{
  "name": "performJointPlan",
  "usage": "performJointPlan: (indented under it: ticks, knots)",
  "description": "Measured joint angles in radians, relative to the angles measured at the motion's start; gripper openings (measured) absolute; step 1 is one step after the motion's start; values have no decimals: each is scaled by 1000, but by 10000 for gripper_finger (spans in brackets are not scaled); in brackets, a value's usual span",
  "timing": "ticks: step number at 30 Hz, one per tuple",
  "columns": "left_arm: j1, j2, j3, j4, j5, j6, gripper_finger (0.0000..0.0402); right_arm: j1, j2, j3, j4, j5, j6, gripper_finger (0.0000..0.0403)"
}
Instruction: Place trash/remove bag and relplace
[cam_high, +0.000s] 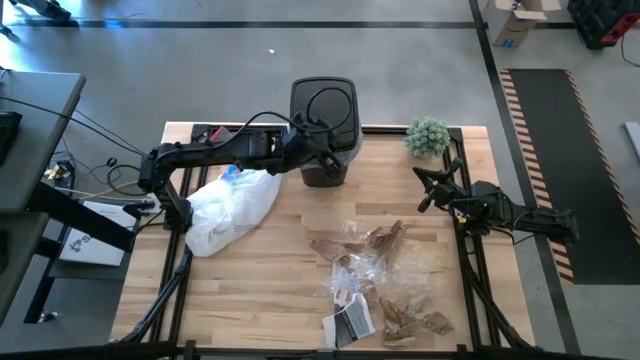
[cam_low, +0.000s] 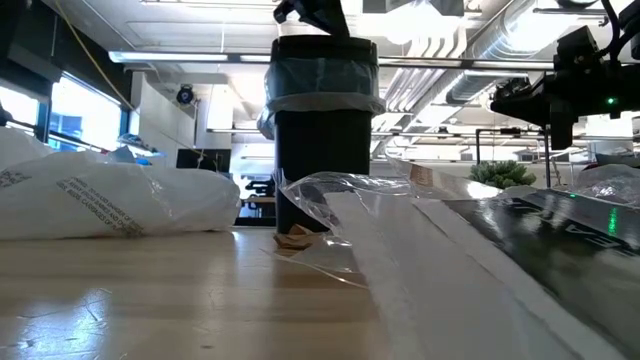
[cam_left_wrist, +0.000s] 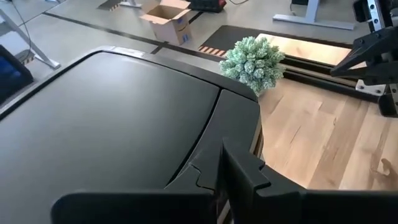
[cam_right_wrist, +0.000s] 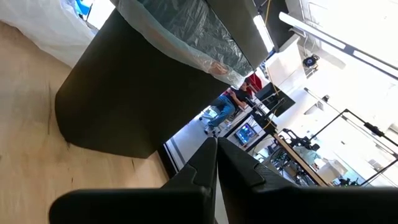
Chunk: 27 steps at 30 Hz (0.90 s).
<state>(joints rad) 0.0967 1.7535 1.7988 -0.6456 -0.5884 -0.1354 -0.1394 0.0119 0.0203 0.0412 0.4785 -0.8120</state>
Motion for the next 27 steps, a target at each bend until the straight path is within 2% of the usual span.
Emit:
performJointPlan:
  ticks: [12,21,24,27]
  knots:
    - [-15,35,1,31,-43,-1,0,0,0,0,0,0,0,0]
    - [-21,-50,-5,122,-41,71,0,0,2,0,0,-1,0,0]
    - [-21,-87,-3,122,16,103,1,0,2,0,0,-1,0,0]
    - [-20,-122,-3,118,121,122,10,0,2,0,0,-1,0,0]
